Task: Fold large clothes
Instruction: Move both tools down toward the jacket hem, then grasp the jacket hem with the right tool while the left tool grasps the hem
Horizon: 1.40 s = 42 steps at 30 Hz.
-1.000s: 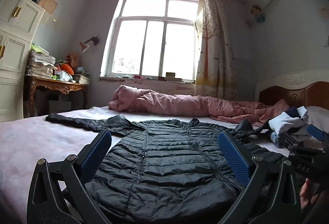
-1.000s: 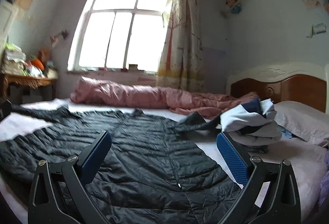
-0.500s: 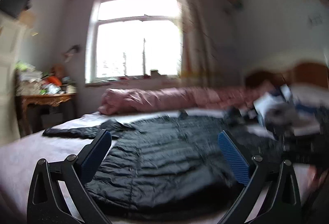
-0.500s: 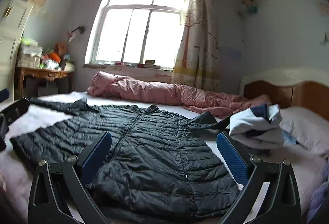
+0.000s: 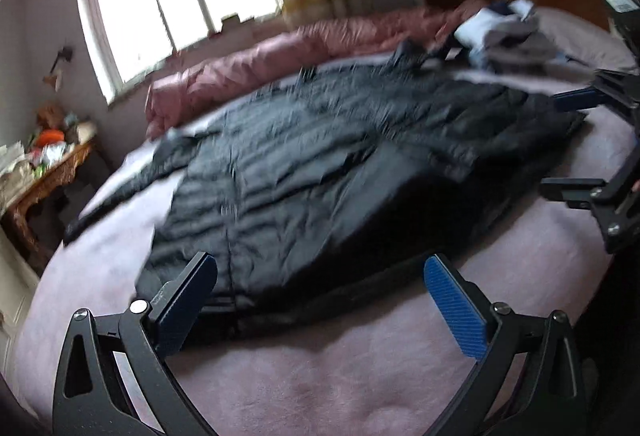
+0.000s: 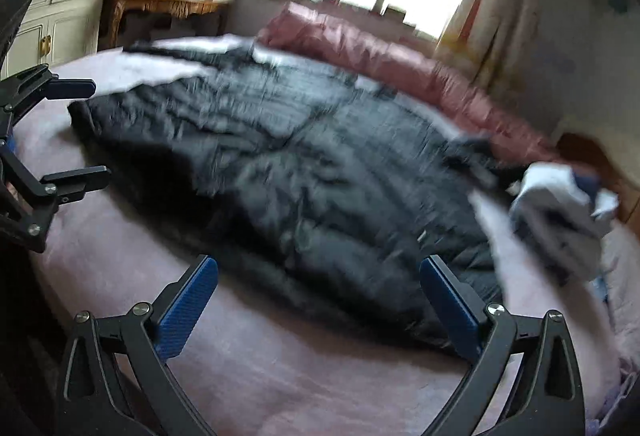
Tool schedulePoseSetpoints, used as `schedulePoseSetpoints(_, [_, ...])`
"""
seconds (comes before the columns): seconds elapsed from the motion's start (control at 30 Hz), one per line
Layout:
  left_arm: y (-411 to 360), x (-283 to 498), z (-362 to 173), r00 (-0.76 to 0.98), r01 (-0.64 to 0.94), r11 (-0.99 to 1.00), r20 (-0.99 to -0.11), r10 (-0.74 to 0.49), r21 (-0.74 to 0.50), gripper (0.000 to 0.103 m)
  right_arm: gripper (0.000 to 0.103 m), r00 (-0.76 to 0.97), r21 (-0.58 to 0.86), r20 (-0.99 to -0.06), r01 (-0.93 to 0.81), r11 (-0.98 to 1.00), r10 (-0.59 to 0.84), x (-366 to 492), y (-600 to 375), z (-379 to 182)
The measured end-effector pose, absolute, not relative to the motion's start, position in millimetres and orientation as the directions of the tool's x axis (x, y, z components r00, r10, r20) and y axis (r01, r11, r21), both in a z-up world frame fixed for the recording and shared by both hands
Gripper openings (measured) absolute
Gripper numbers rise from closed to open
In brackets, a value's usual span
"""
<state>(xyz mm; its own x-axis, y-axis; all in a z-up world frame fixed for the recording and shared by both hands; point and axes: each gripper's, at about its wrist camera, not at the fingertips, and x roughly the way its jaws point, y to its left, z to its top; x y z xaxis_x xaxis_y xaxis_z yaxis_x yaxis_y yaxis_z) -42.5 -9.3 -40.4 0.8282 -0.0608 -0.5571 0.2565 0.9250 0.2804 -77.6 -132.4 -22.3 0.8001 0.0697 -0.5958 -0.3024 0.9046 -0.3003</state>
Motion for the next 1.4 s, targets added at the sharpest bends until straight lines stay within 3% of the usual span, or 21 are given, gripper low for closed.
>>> schedulePoseSetpoints(0.1, [-4, -32, -51, 0.812, 0.196, 0.930, -0.583, 0.024, 0.311, 0.102, 0.097, 0.774, -0.364, -0.631, -0.246, 0.898, -0.044, -63, -133, -38])
schedulePoseSetpoints(0.23, [15, -26, -48, 0.818, 0.030, 0.940, -0.548, 0.173, 0.340, 0.102, 0.097, 0.746, -0.271, -0.666, -0.213, 0.939, -0.023, -54, -154, -37])
schedulePoseSetpoints(0.33, [26, -20, -53, 0.805, -0.022, 0.931, -0.545, 0.233, 0.365, 0.102, 0.094, 0.751, -0.309, -0.647, -0.099, 0.946, -0.133, -43, -173, -40])
schedulePoseSetpoints(0.37, [30, -20, -54, 0.799, -0.020, 0.935, -0.556, 0.228, 0.355, 0.101, 0.091, 0.750, -0.316, -0.641, -0.063, 0.947, -0.164, -39, -182, -41])
schedulePoseSetpoints(0.47, [36, -30, -47, 0.786, 0.058, 0.960, -0.606, 0.126, 0.274, 0.097, 0.063, 0.747, -0.276, -0.641, -0.009, 0.961, -0.177, -35, -198, -37])
schedulePoseSetpoints(0.53, [32, -46, -42, 0.781, 0.194, 0.958, -0.625, -0.019, 0.213, 0.098, 0.060, 0.740, -0.272, -0.643, 0.022, 0.962, -0.199, -33, -207, -37])
schedulePoseSetpoints(0.6, [25, -56, -40, 0.778, 0.260, 0.944, -0.623, -0.080, 0.204, 0.099, 0.054, 0.739, -0.273, -0.641, 0.031, 0.962, -0.206, -34, -209, -36])
schedulePoseSetpoints(0.73, [13, -44, -49, 0.763, 0.237, 0.928, -0.646, 0.005, 0.288, 0.101, 0.045, 0.748, -0.271, -0.631, 0.035, 0.962, -0.205, -36, -208, -32])
schedulePoseSetpoints(0.83, [19, -31, -49, 0.763, 0.207, 0.948, -0.647, -0.003, 0.240, 0.103, 0.042, 0.756, -0.291, -0.617, 0.039, 0.956, -0.218, -37, -205, -30])
schedulePoseSetpoints(0.93, [22, -19, -54, 0.818, 0.089, 0.945, -0.564, 0.111, 0.315, 0.101, 0.035, 0.761, -0.284, -0.610, 0.049, 0.958, -0.220, -37, -208, -30])
schedulePoseSetpoints(1.0, [27, -13, -53, 0.822, 0.026, 0.948, -0.546, 0.161, 0.319, 0.079, 0.027, 0.758, -0.272, -0.609, 0.076, 0.959, -0.232, -35, -214, -30])
schedulePoseSetpoints(1.07, [35, -13, -48, 0.829, -0.049, 0.948, -0.516, 0.213, 0.313, 0.018, 0.016, 0.759, -0.264, -0.597, 0.121, 0.957, -0.261, -34, -222, -29])
schedulePoseSetpoints(1.1, [40, -12, -47, 0.825, -0.067, 0.951, -0.519, 0.223, 0.301, 0.008, 0.006, 0.760, -0.253, -0.594, 0.136, 0.958, -0.264, -34, -227, -28])
schedulePoseSetpoints(1.2, [52, -23, -35, 0.825, -0.052, 0.973, -0.540, 0.170, 0.227, 0.005, 0.004, 0.781, -0.161, -0.592, 0.128, 0.979, -0.199, -40, -238, -20])
schedulePoseSetpoints(1.3, [50, -46, -17, 0.828, -0.040, 0.969, -0.534, 0.169, 0.245, 0.005, 0.003, 0.806, -0.196, -0.555, 0.112, 0.974, -0.205, -56, -233, -9])
schedulePoseSetpoints(1.4, [58, -69, -1, 0.823, -0.025, 0.982, -0.553, 0.126, 0.187, 0.005, 0.003, 0.815, -0.204, -0.548, 0.088, 0.975, -0.188, -82, -232, -1])
